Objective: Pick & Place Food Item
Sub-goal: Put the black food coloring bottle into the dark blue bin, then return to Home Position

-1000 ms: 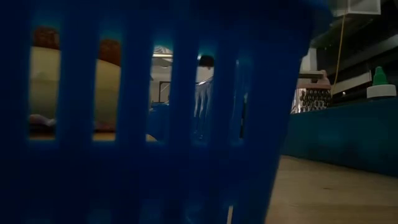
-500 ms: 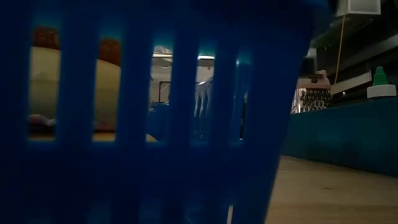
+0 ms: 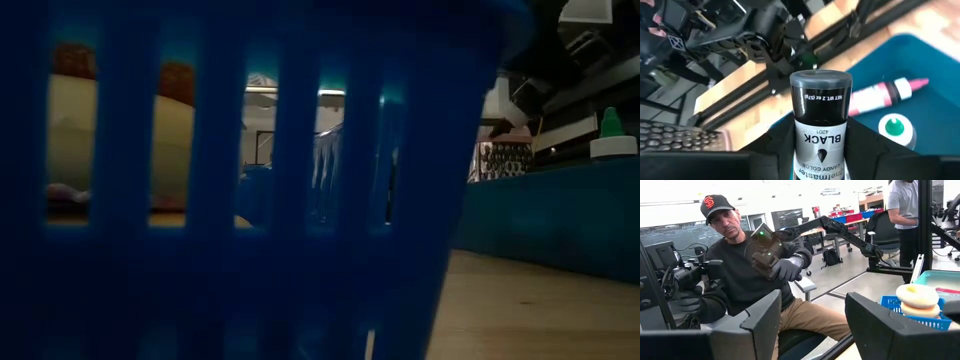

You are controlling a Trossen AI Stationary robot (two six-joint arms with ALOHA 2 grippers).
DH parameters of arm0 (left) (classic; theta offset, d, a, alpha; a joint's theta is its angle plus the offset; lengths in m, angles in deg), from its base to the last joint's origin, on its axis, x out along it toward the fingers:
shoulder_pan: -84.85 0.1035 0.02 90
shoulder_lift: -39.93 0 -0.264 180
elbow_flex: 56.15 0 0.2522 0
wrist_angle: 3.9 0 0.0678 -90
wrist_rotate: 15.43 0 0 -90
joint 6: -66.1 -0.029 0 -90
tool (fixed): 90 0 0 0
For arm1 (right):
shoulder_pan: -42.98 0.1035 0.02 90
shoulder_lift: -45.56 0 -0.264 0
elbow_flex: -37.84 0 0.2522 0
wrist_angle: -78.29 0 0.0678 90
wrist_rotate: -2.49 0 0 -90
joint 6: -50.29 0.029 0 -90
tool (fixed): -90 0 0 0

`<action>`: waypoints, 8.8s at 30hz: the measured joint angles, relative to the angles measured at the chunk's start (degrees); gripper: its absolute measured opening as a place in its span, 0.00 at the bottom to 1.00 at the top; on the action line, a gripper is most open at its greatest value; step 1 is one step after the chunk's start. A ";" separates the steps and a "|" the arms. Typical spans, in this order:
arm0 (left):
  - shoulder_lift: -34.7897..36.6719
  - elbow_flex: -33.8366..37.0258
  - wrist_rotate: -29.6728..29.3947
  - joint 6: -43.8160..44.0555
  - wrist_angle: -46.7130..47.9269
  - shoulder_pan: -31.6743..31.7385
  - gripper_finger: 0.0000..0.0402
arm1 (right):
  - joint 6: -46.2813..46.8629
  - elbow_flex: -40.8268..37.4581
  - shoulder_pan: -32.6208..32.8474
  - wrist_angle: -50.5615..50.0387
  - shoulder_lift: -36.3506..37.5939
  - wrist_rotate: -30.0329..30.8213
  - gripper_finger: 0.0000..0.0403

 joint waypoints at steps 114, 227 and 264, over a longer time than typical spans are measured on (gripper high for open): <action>106.61 117.88 -14.52 22.67 -49.46 -38.98 0.53 | -10.36 -0.31 3.49 -1.67 0.00 5.05 0.54; 138.66 134.44 -5.48 23.05 -29.72 -43.07 0.53 | -5.90 -12.52 2.43 7.17 -2.95 0.48 0.54; 138.66 134.44 -5.46 23.05 -29.72 -43.07 0.53 | -5.92 -12.52 2.43 7.17 -2.95 0.46 0.54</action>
